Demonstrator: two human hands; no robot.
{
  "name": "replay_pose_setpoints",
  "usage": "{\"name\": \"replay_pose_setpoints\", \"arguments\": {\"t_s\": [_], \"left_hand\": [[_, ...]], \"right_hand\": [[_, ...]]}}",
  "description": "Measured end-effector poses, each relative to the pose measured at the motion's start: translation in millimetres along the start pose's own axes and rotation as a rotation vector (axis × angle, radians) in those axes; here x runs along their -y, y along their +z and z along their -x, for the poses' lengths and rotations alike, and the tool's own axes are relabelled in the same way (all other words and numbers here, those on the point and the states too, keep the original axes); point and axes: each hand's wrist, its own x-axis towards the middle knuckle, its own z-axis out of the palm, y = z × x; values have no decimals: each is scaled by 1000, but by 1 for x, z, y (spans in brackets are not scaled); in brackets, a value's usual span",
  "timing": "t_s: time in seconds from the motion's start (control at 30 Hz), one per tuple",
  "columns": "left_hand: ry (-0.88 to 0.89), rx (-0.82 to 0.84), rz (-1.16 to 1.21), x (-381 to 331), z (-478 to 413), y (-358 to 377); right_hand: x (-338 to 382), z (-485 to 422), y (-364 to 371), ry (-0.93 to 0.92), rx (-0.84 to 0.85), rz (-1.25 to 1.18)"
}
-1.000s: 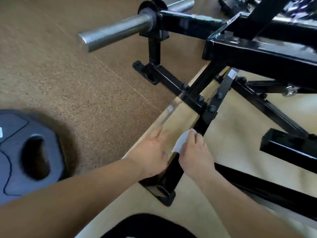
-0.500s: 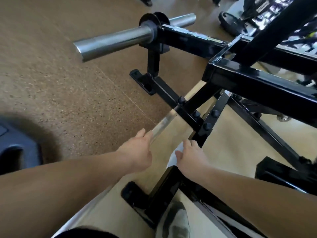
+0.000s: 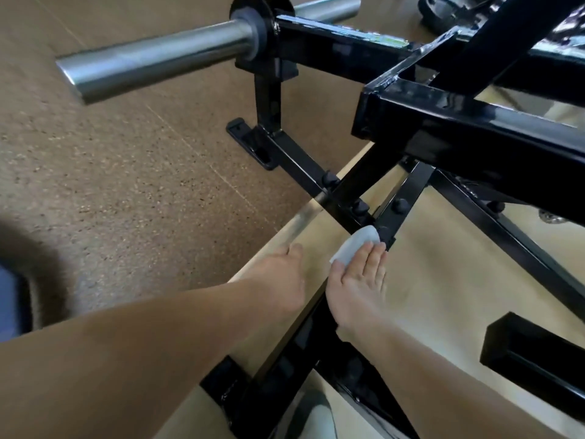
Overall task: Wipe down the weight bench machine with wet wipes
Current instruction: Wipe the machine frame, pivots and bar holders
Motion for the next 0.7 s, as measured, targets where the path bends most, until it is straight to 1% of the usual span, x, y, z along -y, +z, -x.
{"name": "replay_pose_setpoints", "arguments": {"t_s": [0.13,0.2,0.27,0.3,0.37,0.4,0.47,0.6,0.7], "left_hand": [[50,8,38,11,3,10],[42,-11,59,12,0,4],[26,-56,81,12,-3,-3],[23,-65,90,12,-4,-4],[19,-56,83,14,-3,-6],[20,-51,73,16,-3,-5],[28,-46,60,16,-2,-5],[17,-45,76,22,-4,-4],[-3,-18,74,27,-7,-5]], "right_hand": [[6,45,29,-105,44,67],[2,37,29,-133,38,66],[-2,9,19,-92,-12,22],[-2,-6,9,-27,-12,-48],[-3,-27,-7,67,-5,-143],[-2,-29,-9,75,-9,-132],[1,-17,-4,45,-3,-84],[3,25,24,-80,25,-21],[-5,9,8,-80,32,-30]]}}
